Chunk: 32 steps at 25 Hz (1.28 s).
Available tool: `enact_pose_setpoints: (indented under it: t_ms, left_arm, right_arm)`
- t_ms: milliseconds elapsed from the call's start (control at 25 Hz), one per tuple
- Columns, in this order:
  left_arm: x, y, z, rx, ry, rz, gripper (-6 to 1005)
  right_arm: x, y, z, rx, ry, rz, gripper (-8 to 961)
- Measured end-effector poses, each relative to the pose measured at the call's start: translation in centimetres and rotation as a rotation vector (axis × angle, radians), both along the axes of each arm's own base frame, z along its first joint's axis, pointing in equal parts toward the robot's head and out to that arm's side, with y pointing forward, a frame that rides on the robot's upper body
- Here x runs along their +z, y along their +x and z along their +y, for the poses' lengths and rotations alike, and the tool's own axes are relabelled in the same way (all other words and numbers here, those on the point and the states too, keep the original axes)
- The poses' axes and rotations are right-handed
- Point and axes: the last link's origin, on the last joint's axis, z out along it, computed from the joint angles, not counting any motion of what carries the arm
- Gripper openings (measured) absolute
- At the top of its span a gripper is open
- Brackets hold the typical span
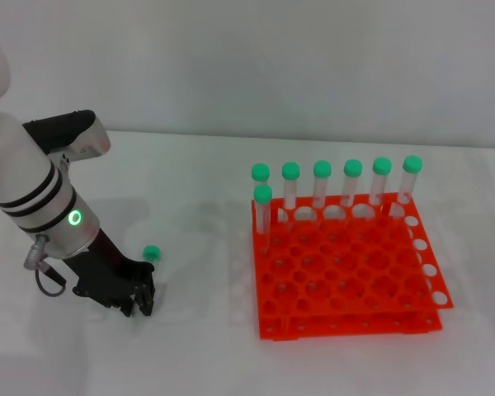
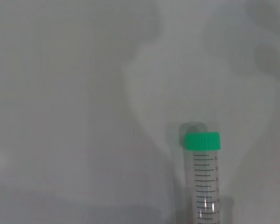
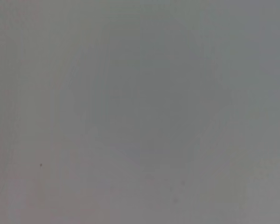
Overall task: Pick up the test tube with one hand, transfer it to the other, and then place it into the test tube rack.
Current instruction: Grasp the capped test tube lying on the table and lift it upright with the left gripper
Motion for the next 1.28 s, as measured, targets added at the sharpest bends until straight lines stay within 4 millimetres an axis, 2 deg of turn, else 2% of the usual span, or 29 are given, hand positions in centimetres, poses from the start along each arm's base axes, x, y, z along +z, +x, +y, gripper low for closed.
enact_pose_setpoints:
  t_ms: [360,720,840,960,1160,1280]
  left_arm:
    - [0.0,0.0,0.0,-0.048,-0.022,0.006,230]
    - [1.4,0.8,1.6,-0.156,0.032,0.020,198]
    - [2.7,1.0,3.6,-0.301,0.157,0.037,198]
    - [3.4,1.1,4.6,-0.369,0.228,0.039,199]
    - [5.8,1.2,7.4,-0.514,0.496,0.007,199]
    - [7.0,0.8,7.9,-0.628,0.656,-0.051,199]
  right_arm:
    - [0.0,0.1,0.0,-0.003,0.001,0.002,785]
    - [0.0,0.2,-0.1,-0.006,0.002,0.003,775]
    - [0.0,0.1,-0.1,-0.005,0.002,0.004,772]
    - [0.0,0.1,0.0,-0.004,0.002,0.006,768]
    - [0.1,0.0,0.1,-0.004,0.002,0.048,763]
    - [0.1,-0.1,0.1,0.000,0.002,0.058,760]
